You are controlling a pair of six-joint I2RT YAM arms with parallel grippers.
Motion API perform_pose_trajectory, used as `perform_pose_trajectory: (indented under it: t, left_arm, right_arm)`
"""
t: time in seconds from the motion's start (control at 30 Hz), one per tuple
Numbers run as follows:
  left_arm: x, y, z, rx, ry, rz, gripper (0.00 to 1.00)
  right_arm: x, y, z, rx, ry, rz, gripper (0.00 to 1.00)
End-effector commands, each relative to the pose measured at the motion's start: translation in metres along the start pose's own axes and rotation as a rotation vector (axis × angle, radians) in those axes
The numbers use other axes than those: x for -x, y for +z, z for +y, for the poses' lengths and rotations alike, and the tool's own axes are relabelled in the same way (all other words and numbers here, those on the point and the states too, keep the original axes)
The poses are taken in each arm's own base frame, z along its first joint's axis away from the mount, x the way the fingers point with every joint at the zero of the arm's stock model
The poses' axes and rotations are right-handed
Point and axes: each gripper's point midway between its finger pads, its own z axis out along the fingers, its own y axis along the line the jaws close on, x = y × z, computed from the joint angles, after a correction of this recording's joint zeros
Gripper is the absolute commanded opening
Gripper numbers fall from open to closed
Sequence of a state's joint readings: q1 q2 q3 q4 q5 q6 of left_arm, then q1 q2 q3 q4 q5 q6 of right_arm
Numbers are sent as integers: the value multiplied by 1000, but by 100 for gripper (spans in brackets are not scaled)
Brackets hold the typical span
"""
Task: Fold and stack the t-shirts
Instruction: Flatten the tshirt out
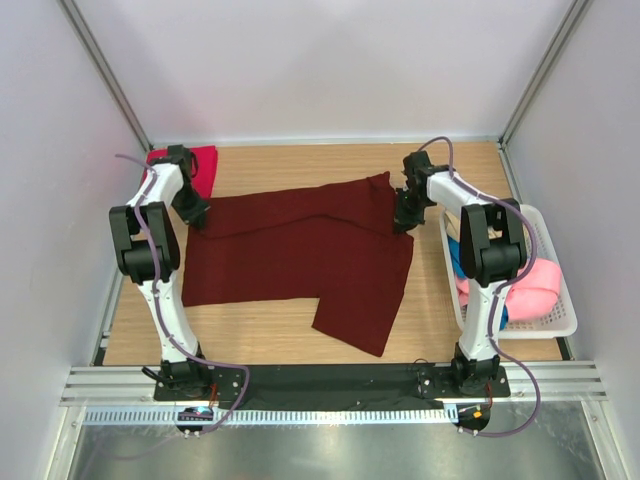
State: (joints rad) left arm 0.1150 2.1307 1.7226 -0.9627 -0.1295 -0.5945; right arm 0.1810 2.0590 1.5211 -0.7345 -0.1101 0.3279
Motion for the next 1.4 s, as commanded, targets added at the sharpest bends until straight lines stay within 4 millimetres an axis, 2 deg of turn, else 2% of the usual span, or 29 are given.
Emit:
perform_pose_trajectory:
  t: [0.0, 0.17, 0.3, 0.33, 0.4, 0.43, 0.5, 0.53, 0.57, 0.6, 0.63, 0.67, 0.7, 0.73, 0.77, 0.83, 0.87, 0.9, 0.93, 1.0, 1.03, 1.07, 1.1, 1.13, 1.17, 1.2, 1.27, 1.33, 1.37]
  left_arm:
    - [10, -11, -1, -18, -7, -23, 0]
    - [14, -20, -2, -31, -26, -43, 0]
    - [19, -38, -4, -56, -36, -70, 0]
    - [22, -48, -4, -68, -42, -92, 0]
    - [25, -62, -4, -89, -61, -114, 0]
    - [28, -78, -5, -112, -71, -144, 0]
    - [31, -96, -4, -136, -94, -180, 0]
    - [34, -106, -3, -151, -118, -200, 0]
    - [38, -129, -2, -182, -134, -248, 0]
    - [41, -140, -1, -195, -150, -274, 0]
    - [45, -153, 2, -207, -175, -306, 0]
    - [50, -177, 3, -240, -195, -357, 0]
    - [52, -191, 4, -258, -209, -386, 0]
    - [54, -204, 5, -279, -235, -408, 0]
    - [58, -232, 8, -321, -254, -464, 0]
    - [60, -264, 9, -381, -290, -520, 0]
    - [60, -300, 13, -442, -306, -589, 0]
    - [61, -320, 13, -486, -312, -628, 0]
    - [58, -341, 14, -531, -315, -668, 0]
    - [48, -407, 23, -671, -323, -804, 0]
    - [45, -426, 27, -712, -325, -847, 0]
    - [41, -447, 30, -757, -324, -896, 0]
    - [27, -481, 43, -807, -324, -966, 0]
    - [20, -495, 48, -823, -319, -994, 0]
    - [13, -506, 56, -822, -325, -1024, 0]
    - [-1, -529, 63, -860, -309, -1071, 0]
    - [-14, -548, 78, -866, -320, -1126, 0]
    - [-35, -577, 96, -899, -313, -1203, 0]
    - [-42, -585, 104, -899, -314, -1229, 0]
  right_arm:
    - [25, -33, 7, 8, -3, -104, 3]
    - [35, -45, 4, -22, -22, -124, 2]
    - [54, -69, 8, -36, -15, -200, 1]
    - [58, -76, 9, -31, -7, -223, 1]
    - [83, -114, 10, -46, 23, -376, 1]
    - [92, -133, 14, -34, 32, -435, 1]
    - [114, -189, 20, -20, 54, -590, 1]
    - [121, -209, 21, -15, 64, -643, 1]
    - [126, -229, 23, -9, 71, -693, 1]
    - [133, -271, 26, 9, 78, -797, 1]
    - [136, -290, 25, 12, 76, -847, 1]
    - [140, -315, 27, 30, 75, -918, 1]
    - [137, -352, 27, 44, 70, -1005, 1]
    - [135, -373, 28, 57, 68, -1058, 1]
    - [130, -409, 28, 83, 75, -1149, 1]
    - [122, -455, 30, 120, 56, -1269, 1]
    - [116, -473, 30, 139, 49, -1311, 1]
    - [100, -504, 28, 164, 49, -1380, 1]
    - [93, -521, 30, 191, 40, -1418, 1]
    - [73, -559, 34, 254, 18, -1494, 1]
    - [56, -579, 39, 306, -15, -1523, 1]
    - [44, -594, 41, 340, -35, -1547, 1]
    - [34, -603, 43, 366, -47, -1559, 1]
    - [11, -623, 43, 413, -71, -1601, 1]
    - [0, -633, 43, 431, -85, -1625, 1]
    - [-10, -642, 43, 449, -98, -1642, 1]
    - [-40, -665, 38, 470, -124, -1687, 1]
    - [-62, -680, 38, 502, -160, -1718, 1]
    - [-82, -698, 33, 522, -166, -1769, 1]
